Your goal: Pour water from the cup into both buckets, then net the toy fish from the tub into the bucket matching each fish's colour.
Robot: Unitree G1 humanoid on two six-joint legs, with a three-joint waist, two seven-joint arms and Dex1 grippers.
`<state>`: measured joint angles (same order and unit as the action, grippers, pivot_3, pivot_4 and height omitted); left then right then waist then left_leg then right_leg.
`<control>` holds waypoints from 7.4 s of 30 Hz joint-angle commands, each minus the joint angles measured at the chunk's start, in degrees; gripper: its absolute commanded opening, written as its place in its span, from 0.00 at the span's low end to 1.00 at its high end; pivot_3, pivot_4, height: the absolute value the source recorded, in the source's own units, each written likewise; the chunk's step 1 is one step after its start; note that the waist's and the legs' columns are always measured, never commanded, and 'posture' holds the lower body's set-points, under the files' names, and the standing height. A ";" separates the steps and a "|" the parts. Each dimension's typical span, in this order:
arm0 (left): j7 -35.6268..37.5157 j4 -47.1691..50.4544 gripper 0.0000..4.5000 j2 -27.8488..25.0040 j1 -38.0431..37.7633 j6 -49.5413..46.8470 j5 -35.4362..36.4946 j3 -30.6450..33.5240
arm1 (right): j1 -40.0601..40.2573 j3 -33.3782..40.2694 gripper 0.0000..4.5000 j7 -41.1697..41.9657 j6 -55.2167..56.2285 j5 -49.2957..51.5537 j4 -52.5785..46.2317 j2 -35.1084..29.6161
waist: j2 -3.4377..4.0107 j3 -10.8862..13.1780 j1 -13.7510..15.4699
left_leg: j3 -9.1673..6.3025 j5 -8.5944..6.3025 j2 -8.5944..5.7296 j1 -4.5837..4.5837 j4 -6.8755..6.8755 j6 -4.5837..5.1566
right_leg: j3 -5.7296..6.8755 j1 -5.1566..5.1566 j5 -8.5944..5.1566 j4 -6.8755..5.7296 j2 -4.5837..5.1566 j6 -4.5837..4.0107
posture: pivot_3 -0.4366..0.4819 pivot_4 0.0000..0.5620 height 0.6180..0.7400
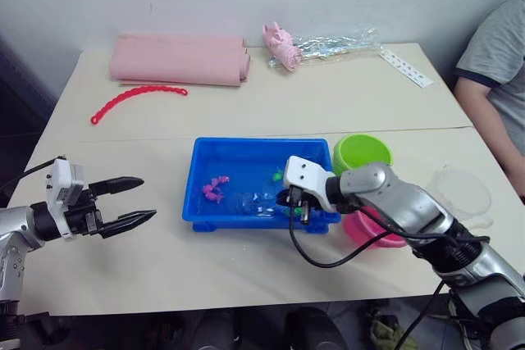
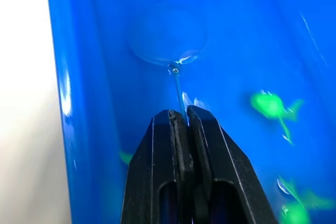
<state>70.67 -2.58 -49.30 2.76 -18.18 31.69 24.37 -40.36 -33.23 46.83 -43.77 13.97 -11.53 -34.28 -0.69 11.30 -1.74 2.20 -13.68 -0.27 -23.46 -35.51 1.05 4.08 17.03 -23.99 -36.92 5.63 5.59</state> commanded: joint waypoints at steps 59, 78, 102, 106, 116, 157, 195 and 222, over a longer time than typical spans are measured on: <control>-1.09 -1.95 0.99 0.31 1.97 3.01 -0.21 -2.26 | 2.47 5.96 0.00 3.51 16.17 -12.82 5.44 9.68 | 0.00 0.00 0.01 | 0.00 0.06 0.01 -0.61 -0.28 -0.05 | 0.04 0.61 0.00 -0.53 -0.03 0.00 | 0.48 0.27 1.00; -0.56 -2.34 0.99 1.01 3.95 4.12 -0.30 -4.15 | 12.19 20.19 0.00 12.29 18.56 0.10 -5.71 1.21 | -0.01 0.00 0.19 | -0.01 0.05 0.01 -0.63 -0.35 -0.03 | 0.05 0.58 0.00 -0.52 -0.03 0.00 | 0.48 0.27 1.00; 3.89 7.36 0.99 9.05 17.50 -3.07 4.71 -18.35 | 38.31 54.18 0.00 9.10 15.69 15.45 -23.67 -9.69 | -0.01 0.01 1.33 | 0.00 0.06 0.02 -0.66 -0.47 0.02 | 0.06 0.44 0.00 -0.47 -0.10 0.01 | 0.48 0.27 1.00; 4.74 6.81 0.99 11.34 20.09 -3.45 4.68 -21.15 | 48.47 67.83 0.00 7.54 13.26 19.83 -30.60 -8.96 | -0.01 0.01 1.96 | 0.00 0.07 0.02 -0.67 -0.50 0.04 | 0.05 0.38 0.00 -0.17 -0.11 0.01 | 0.48 0.27 1.00; 7.02 0.10 0.99 17.79 25.25 1.69 1.00 -26.32 | 78.01 95.26 0.00 8.37 23.53 19.25 -36.69 6.43 | 0.05 -0.03 2.94 | 0.07 0.11 -0.03 -0.59 -0.48 0.12 | -0.06 0.27 0.04 -0.10 -0.18 0.08 | 0.48 0.27 1.00; 6.64 -4.28 0.99 28.42 27.68 6.42 -2.59 -30.49 | 87.42 92.65 0.00 -27.98 93.27 -49.31 -22.13 16.38 | 0.28 -0.16 3.09 | 0.11 0.20 -0.05 -0.54 -0.41 -0.03 | -0.31 0.37 0.03 -0.14 -0.23 0.07 | 0.48 0.27 1.00; -4.55 2.13 0.99 7.71 2.26 5.47 0.44 -1.16 | 27.73 28.24 0.00 -11.92 16.18 12.09 -15.27 -26.30 | 0.14 -0.07 1.56 | -0.06 -0.12 -0.01 0.02 -0.48 0.24 | 0.00 -0.48 0.04 0.39 -0.01 0.08 | 0.48 0.27 1.00; -2.97 2.83 0.99 7.39 -0.64 8.17 -0.39 -1.97 | 19.45 20.13 0.00 0.63 13.07 0.31 -9.90 -9.28 | 0.15 -0.06 1.38 | -0.05 -0.15 0.02 0.04 -0.42 0.15 | 0.02 -0.43 0.04 0.32 -0.04 0.08 | 0.48 0.27 1.00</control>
<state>67.23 -0.57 -41.03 2.06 -11.07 30.62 21.92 -21.12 -16.03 47.21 -30.07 12.38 -18.84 -43.76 -0.54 11.24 -0.36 2.15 -13.83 -0.26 -23.43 -35.92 1.20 4.09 16.60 -23.95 -36.59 5.60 5.66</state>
